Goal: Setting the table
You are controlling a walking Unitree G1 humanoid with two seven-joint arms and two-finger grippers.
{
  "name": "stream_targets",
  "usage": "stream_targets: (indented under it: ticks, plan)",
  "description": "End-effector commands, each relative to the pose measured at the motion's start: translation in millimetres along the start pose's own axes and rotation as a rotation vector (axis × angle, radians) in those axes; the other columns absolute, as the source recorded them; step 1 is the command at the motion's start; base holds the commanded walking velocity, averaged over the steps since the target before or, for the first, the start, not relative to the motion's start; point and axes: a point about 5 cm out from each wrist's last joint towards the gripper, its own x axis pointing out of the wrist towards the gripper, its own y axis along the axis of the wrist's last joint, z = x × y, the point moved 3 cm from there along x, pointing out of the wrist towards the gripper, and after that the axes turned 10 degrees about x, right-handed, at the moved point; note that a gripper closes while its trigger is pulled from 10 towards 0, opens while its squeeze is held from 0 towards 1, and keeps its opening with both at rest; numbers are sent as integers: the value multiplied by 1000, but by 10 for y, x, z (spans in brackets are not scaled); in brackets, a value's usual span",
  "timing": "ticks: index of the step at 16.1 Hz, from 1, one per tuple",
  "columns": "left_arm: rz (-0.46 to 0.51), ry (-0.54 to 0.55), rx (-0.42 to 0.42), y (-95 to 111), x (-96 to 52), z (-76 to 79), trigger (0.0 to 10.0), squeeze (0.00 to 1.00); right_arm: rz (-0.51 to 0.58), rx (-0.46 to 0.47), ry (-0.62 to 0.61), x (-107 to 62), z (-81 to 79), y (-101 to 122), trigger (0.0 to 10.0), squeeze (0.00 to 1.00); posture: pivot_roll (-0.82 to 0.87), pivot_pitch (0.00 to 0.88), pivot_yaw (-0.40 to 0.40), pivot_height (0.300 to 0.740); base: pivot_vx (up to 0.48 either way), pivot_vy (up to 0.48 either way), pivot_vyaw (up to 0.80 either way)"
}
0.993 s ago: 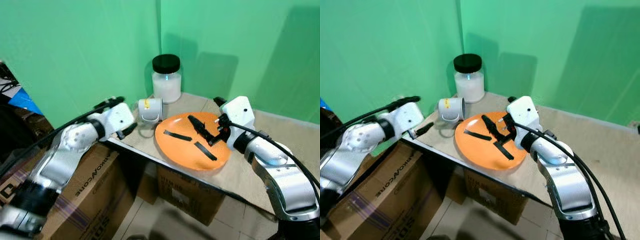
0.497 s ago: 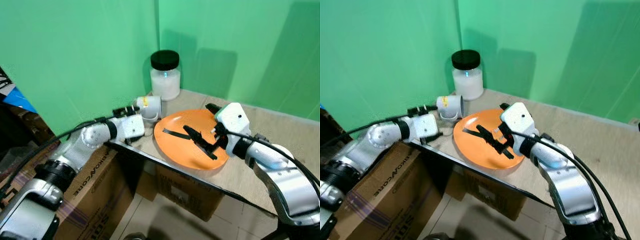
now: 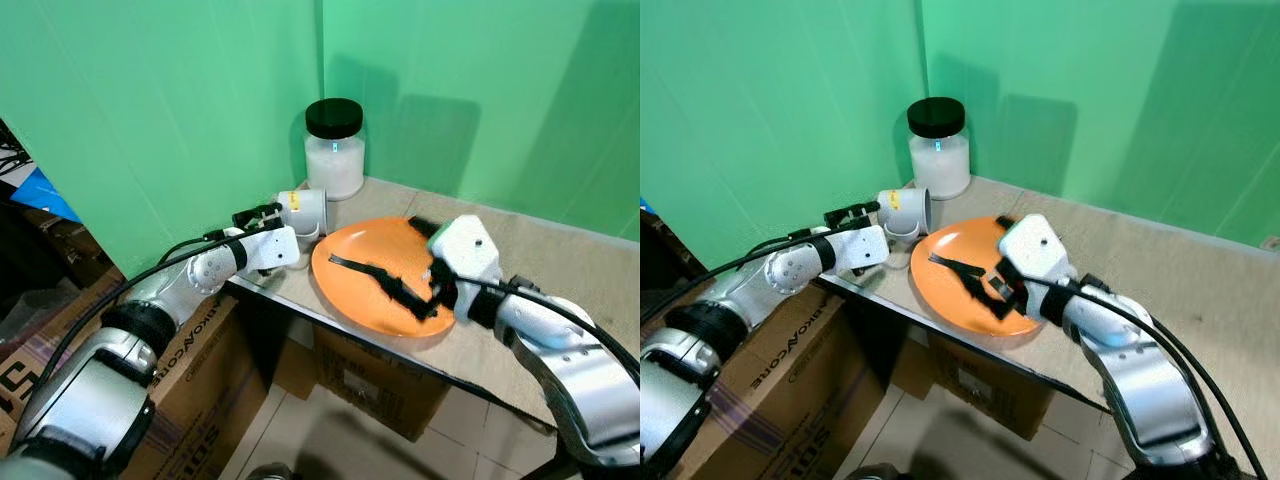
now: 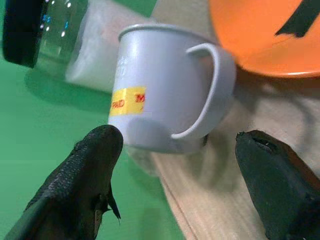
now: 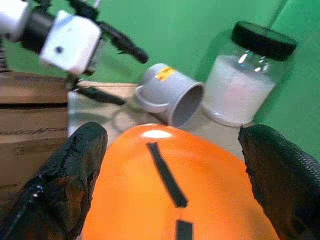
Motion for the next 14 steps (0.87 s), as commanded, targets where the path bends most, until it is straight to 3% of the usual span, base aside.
stream_targets:
  ticks: [1, 2, 5, 14]
  plan:
    - [-7, 11, 19, -10, 7, -41, 1608, 0, -1, 11, 39, -5, -54, 20, 10000, 0, 12, 0, 100, 740, 0, 0, 0]
    - [-7, 32, 14, 2, 35, -43, 39, 0, -39, 34, 110, -58, -132, -36, 10000, 0, 9, 0, 99, 740, 0, 0, 0]
    - [1, 54, 26, 62, 97, -22, 0, 0, -92, 70, 197, -132, -207, -95, 10000, 0, 3, 0, 97, 740, 0, 0, 0]
    - [-29, 56, 47, 96, 168, 33, 0, 0, -127, 52, 201, -230, -167, -96, 10000, 0, -52, 0, 100, 740, 0, 0, 0]
